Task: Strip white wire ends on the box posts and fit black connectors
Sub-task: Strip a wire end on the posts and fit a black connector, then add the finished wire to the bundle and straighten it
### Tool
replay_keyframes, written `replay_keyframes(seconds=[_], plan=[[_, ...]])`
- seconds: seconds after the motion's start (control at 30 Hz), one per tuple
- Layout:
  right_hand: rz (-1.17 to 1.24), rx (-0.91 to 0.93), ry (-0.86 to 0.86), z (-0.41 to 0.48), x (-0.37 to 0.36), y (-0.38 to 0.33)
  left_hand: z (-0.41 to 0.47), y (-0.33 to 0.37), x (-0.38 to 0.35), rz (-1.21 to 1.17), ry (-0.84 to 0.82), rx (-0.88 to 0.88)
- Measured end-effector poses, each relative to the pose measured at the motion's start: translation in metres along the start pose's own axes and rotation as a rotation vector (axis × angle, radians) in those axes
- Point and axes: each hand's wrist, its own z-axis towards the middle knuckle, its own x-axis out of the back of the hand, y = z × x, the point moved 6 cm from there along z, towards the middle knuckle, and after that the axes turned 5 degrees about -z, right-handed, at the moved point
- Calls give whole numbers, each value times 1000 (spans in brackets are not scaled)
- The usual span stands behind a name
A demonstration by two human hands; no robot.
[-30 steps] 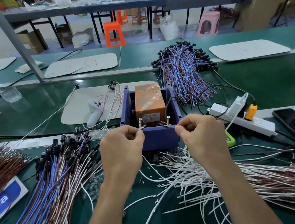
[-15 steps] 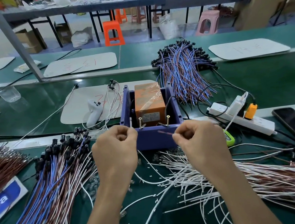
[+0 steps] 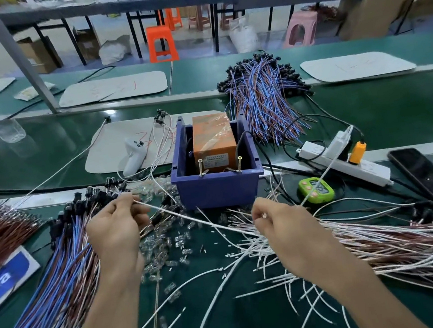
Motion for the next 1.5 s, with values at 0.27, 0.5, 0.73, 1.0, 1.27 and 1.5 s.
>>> replay_keyframes(seconds=[0.27, 0.5, 0.73, 1.0, 1.27, 1.5], plan=[[-220, 178, 291, 1, 1, -54, -37, 18, 29, 462, 64, -490], [-110, 171, 141, 16, -16, -75, -76, 44, -16, 829, -88, -992], [-89, 134, -51, 20, -13, -68, -12, 24, 25, 998, 134, -334], [-208, 149, -79, 36, -12, -73, -101, 22, -48, 730, -688, -880], [53, 127, -76, 34, 15, -37, -65, -16, -46, 691, -643, -358], [382, 59, -166, 10, 36, 16, -61, -11, -53, 756, -847, -221]])
